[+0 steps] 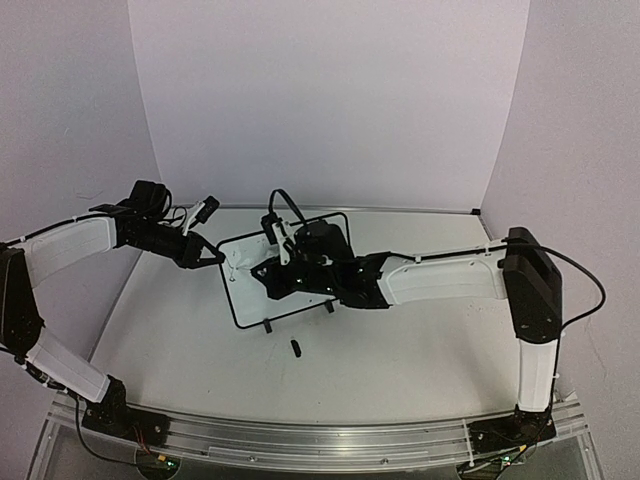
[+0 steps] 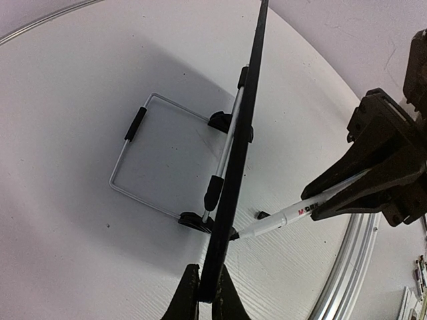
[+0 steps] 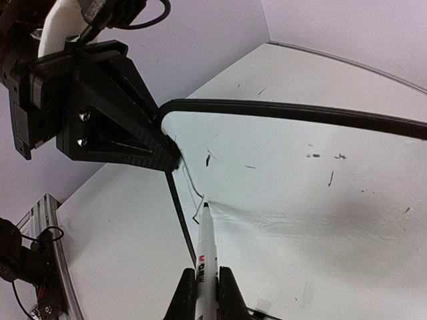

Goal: Write a sentence on the whiteboard

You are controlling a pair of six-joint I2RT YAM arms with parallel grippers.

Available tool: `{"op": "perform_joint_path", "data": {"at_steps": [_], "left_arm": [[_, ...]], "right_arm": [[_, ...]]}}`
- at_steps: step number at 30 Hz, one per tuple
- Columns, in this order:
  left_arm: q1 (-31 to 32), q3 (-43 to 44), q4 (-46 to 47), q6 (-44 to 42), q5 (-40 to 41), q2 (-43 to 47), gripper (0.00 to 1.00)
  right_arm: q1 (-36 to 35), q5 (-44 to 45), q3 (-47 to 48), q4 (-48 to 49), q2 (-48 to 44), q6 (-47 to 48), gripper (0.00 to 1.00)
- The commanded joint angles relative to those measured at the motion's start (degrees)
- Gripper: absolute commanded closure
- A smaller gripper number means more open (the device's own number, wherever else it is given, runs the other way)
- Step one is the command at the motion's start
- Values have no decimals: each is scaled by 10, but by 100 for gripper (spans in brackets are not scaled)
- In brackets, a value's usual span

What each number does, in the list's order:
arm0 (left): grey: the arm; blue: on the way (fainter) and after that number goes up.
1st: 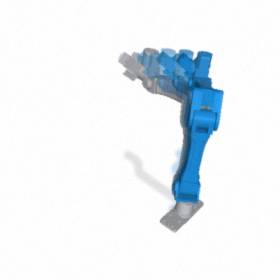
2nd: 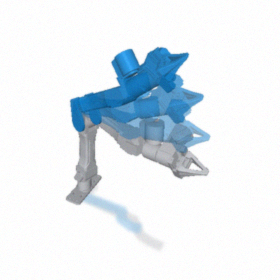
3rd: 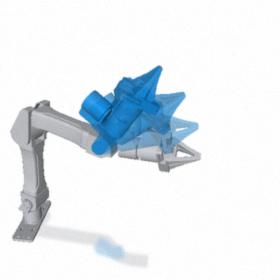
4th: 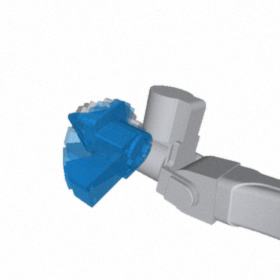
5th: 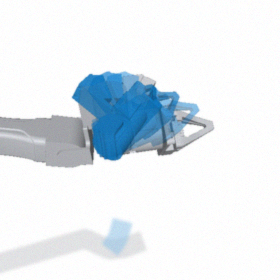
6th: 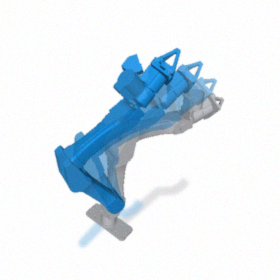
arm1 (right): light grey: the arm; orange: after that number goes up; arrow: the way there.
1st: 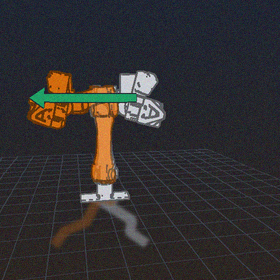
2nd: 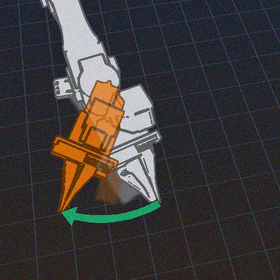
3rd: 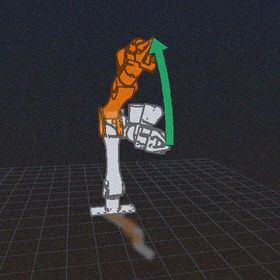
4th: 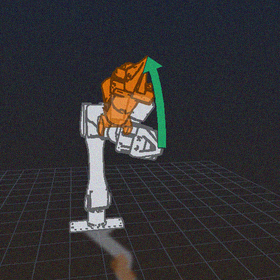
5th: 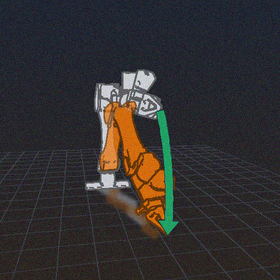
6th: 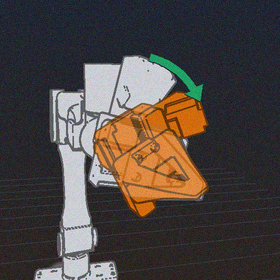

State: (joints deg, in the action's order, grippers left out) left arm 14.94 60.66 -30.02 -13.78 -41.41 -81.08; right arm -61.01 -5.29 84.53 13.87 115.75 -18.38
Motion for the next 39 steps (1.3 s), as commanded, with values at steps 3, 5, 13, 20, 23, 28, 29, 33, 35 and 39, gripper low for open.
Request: {"op": "perform_joint_path", "data": {"at_steps": [3, 5, 13, 20, 23, 28, 29, 33, 35, 39], "left_arm": [[-4, 3, 0, -5, 46, 9, 100], [-4, 3, 0, -5, 46, 9, 100], [-4, 3, 0, -5, 48, 11, 100], [-4, 3, 0, -4, 47, 11, 100], [-4, 3, 1, -4, 48, 12, 100], [-4, 3, 0, -4, 50, 11, 100], [-4, 3, 0, -4, 50, 11, 100], [-4, 4, 1, -4, 51, 11, 100], [-4, 4, 0, -5, 51, 11, 100], [-4, 4, 0, -5, 52, 10, 100]], "right_arm": [[2, 5, -18, 53, -59, -11, 100], [3, 5, -13, 55, -56, -10, 100], [3, 6, 12, 55, -31, -12, 100], [9, -1, 30, 53, -12, -15, 100], [12, -5, 39, 49, -1, -20, 100], [14, -4, 43, 41, 10, -29, 100], [14, -2, 41, 40, 10, -30, 100], [15, 6, 31, 39, 7, -30, 100], [15, 8, 28, 37, 6, -30, 100], [15, 4, 28, 32, 10, -32, 100]]}}
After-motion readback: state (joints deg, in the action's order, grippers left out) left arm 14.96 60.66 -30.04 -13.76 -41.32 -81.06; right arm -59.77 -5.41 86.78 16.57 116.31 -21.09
